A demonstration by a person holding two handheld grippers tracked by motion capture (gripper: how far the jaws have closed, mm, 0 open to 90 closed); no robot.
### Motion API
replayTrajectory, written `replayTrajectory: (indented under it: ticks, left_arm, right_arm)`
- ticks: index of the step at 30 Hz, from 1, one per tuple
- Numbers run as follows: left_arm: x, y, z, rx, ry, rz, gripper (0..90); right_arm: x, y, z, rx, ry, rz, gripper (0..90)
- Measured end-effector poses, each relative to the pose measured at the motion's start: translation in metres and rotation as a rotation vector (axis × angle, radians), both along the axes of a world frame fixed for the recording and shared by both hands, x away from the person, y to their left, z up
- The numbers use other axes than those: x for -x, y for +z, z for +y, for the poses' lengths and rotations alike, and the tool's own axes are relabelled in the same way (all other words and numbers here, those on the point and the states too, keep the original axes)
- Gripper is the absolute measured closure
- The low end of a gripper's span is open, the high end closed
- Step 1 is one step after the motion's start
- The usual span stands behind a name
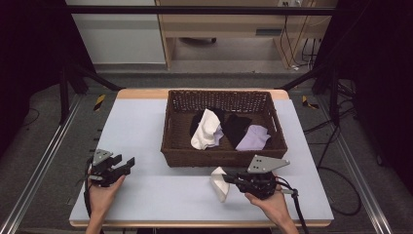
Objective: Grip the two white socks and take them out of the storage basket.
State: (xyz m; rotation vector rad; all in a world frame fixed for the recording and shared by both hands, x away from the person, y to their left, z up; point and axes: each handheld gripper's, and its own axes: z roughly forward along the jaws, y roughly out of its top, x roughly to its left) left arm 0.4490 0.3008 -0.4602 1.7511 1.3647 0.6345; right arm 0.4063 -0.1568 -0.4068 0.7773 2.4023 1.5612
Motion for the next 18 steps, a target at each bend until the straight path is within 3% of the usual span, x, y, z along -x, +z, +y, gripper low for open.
replayTrajectory:
  ticks: [8,9,10,14,18]
  left_arm:
    - [0.001,0.006,-0.001,0.017,-0.001,-0.019,43.5]
    - [0.001,0.006,-0.001,0.017,-0.001,-0.019,43.5]
    - [0.001,0.007,-0.001,0.019,-0.002,-0.021,43.5]
    - [0.002,0.009,-0.001,0.026,-0.003,-0.026,43.5]
    - [0.004,0.016,-0.001,0.045,-0.008,-0.044,43.5]
  right_arm:
    - [-0.011,-0.038,0.004,0.085,-0.042,0.078,81.6]
    - [-0.011,-0.038,0.004,0.085,-0.042,0.078,81.6]
    - [-0.012,-0.045,0.006,0.127,-0.059,0.082,80.4]
    - [-0.012,-0.054,0.009,0.178,-0.082,0.078,75.2]
    - [-0.01,-0.052,0.008,0.165,-0.109,0.047,61.0]
